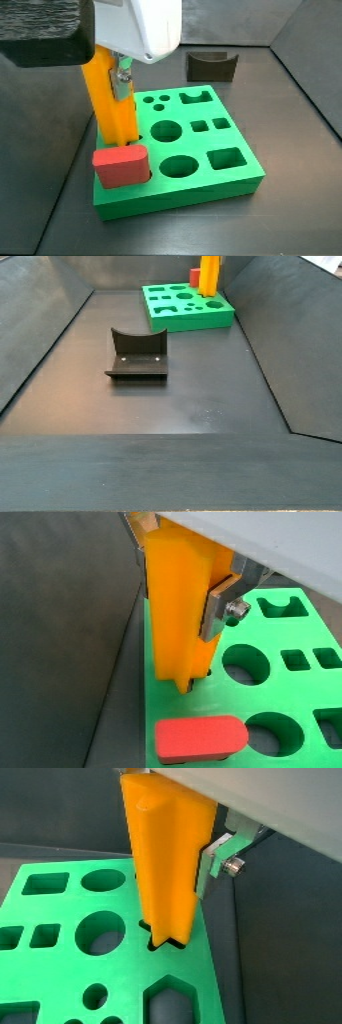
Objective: Pick up the star object. Move up. Move to above the board. Insert the star object.
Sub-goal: Insert the star object.
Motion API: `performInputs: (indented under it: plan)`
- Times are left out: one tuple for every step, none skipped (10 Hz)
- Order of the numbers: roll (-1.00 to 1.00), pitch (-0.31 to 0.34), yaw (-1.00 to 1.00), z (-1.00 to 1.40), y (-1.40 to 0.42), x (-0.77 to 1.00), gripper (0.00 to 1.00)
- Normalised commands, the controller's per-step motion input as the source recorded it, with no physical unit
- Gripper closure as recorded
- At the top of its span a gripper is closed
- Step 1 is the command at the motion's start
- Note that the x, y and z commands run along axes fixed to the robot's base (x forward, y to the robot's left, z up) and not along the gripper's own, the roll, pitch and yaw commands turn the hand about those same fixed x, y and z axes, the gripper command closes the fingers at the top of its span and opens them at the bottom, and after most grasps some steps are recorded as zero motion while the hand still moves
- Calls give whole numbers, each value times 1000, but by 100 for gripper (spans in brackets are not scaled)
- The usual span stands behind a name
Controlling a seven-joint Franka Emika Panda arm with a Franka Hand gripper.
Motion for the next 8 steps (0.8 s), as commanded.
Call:
performInputs:
  plan:
    - [229,54,0,-720,134,534,100]
    - [191,109,0,-717,206,657,100]
    - [149,86,0,-671,80,671,100]
    - [139,64,0,-709,0,691,100]
    - [131,14,0,-854,0,611,100]
    - [139,-9,0,-1000,-40,369,100]
    - [141,-3,0,-1000,-43,306,100]
    - [164,0,0,-1000,-49,263,100]
